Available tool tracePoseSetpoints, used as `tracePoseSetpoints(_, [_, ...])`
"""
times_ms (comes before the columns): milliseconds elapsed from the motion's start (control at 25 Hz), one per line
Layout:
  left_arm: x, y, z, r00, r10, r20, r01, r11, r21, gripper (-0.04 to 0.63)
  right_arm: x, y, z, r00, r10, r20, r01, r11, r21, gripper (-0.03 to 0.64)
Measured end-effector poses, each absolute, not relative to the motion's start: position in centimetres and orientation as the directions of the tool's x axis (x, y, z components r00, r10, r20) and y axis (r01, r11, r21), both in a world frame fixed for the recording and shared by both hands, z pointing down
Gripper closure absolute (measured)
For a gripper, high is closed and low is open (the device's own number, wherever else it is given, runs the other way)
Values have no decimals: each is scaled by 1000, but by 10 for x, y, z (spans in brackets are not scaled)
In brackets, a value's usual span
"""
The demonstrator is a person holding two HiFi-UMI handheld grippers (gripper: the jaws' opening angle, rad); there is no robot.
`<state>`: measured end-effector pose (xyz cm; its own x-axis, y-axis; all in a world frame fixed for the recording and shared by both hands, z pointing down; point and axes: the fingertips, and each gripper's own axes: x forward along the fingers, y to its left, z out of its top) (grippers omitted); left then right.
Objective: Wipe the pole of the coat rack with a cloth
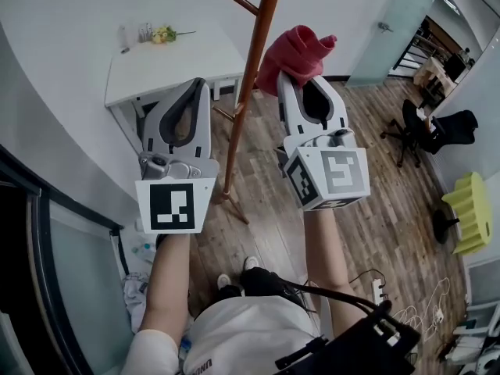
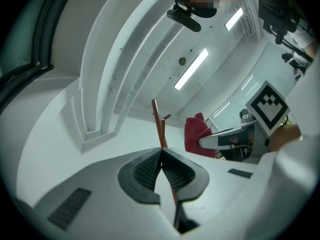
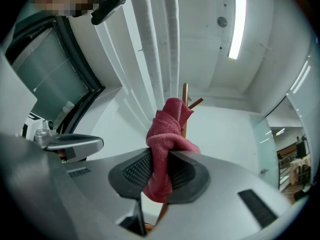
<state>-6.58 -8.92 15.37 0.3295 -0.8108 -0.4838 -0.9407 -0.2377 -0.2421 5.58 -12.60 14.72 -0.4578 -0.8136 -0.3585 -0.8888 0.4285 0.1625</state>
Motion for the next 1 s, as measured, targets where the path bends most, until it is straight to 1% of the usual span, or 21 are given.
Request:
tracePoseSetpoints(120, [-63, -95, 155, 320, -815, -484, -943, -225, -244, 581, 60, -133, 148, -470, -803, -366, -881, 450, 145, 538])
tracePoseSetpoints(560, [-48, -136, 148, 262, -814, -519, -961, -170, -218, 581, 60, -177, 114, -556, -718, -418, -827, 528, 193, 538])
tracePoseSetpoints(800, [-38, -149, 161, 247, -832, -497, -960, -140, -242, 581, 63, -189, 111, -589, -665, -459, -796, 574, 190, 538])
tracePoseSetpoints(1000, [-43, -157, 161, 232, -839, -492, -963, -129, -235, 581, 62, -197, 102, -591, -651, -477, -793, 576, 196, 538])
